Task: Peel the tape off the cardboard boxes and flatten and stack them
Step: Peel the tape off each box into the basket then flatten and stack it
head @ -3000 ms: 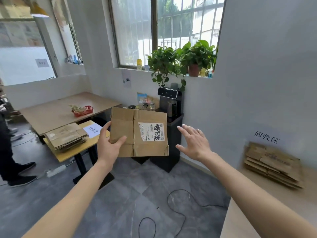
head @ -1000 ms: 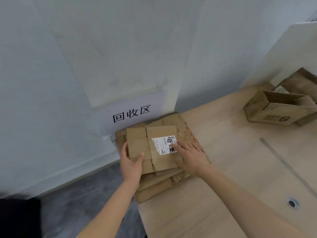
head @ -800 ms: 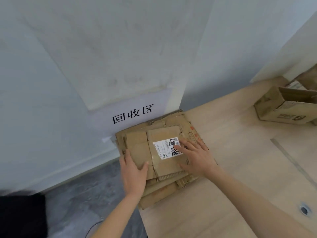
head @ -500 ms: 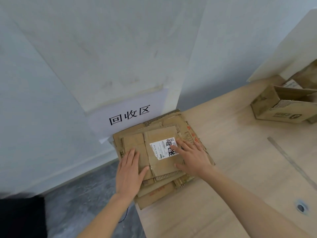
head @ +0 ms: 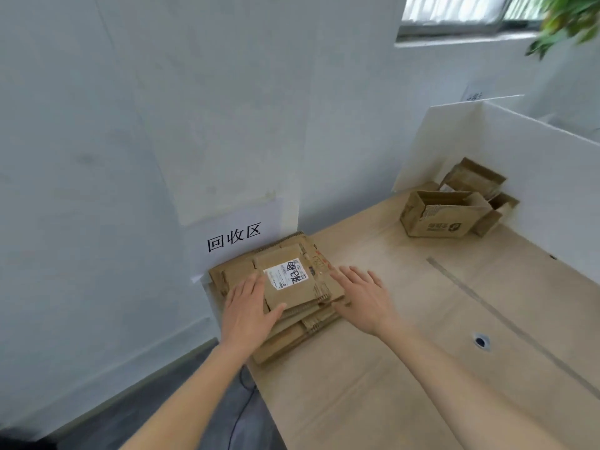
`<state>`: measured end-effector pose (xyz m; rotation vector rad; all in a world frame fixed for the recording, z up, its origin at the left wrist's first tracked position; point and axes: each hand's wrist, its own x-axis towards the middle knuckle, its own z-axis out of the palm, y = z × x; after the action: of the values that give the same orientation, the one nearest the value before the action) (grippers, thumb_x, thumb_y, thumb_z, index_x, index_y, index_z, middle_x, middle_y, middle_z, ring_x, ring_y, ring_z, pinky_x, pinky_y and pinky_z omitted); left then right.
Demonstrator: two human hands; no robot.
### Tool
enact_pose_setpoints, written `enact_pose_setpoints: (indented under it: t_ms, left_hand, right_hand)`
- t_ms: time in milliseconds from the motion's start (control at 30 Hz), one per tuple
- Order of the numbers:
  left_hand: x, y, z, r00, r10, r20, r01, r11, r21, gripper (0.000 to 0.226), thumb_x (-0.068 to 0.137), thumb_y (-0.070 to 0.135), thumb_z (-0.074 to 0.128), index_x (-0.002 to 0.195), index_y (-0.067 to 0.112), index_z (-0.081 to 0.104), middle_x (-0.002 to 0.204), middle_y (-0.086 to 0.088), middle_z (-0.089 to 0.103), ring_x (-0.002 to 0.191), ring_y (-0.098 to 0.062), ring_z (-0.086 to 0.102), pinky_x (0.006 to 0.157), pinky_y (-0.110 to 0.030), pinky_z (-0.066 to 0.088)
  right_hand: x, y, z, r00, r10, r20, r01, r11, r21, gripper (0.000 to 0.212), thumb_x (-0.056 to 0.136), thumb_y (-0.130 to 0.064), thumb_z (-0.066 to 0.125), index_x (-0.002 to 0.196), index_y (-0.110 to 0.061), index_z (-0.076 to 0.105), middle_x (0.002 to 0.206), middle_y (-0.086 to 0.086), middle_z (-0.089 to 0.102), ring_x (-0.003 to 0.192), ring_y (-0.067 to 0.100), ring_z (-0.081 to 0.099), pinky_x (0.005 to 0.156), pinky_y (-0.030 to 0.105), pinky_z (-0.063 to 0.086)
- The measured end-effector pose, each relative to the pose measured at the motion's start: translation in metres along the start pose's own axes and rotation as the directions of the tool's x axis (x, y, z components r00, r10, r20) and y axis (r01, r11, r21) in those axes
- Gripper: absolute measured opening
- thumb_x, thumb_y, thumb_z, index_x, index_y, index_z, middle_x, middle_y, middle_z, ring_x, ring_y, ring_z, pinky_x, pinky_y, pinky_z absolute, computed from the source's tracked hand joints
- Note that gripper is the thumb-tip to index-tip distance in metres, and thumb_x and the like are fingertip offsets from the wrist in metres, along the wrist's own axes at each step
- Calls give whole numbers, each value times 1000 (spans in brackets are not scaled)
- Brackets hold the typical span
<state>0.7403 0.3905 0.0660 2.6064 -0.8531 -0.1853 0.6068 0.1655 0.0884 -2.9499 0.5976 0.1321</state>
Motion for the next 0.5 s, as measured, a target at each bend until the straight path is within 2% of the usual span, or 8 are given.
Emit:
enact_pose_setpoints:
  t_ms: [200, 333, 500]
  left_hand:
    - [-84, 84, -58, 970, 234, -73, -235, 972, -14, 74, 97, 61, 52, 158, 24, 31, 166, 3, 28, 151, -21, 27, 123, -36, 16]
    - [-127, 158, -89, 930, 347, -118, -355, 933, -56, 75, 96, 61, 54, 158, 26, 31, 166, 3, 27, 151, -19, 27, 123, -35, 15]
    - [-178, 266, -115, 860, 487, -151, -507, 849, -151, 74, 97, 56, 58, 159, 28, 31, 167, 2, 27, 152, -19, 26, 124, -35, 18]
  right_hand:
    - [-149, 29, -80, 977, 176, -120, -178, 984, -4, 70, 99, -59, 46, 159, -37, 19, 168, -10, 17, 155, 12, 14, 125, 37, 11]
    - [-245, 57, -136, 947, 262, -185, -266, 964, 0, 70, 98, -57, 48, 159, -38, 20, 169, -11, 14, 155, 13, 13, 126, 38, 9]
    - [-359, 101, -199, 874, 397, -280, -404, 914, 35, 72, 96, -54, 54, 159, -35, 24, 167, -9, 20, 154, 12, 19, 126, 38, 12]
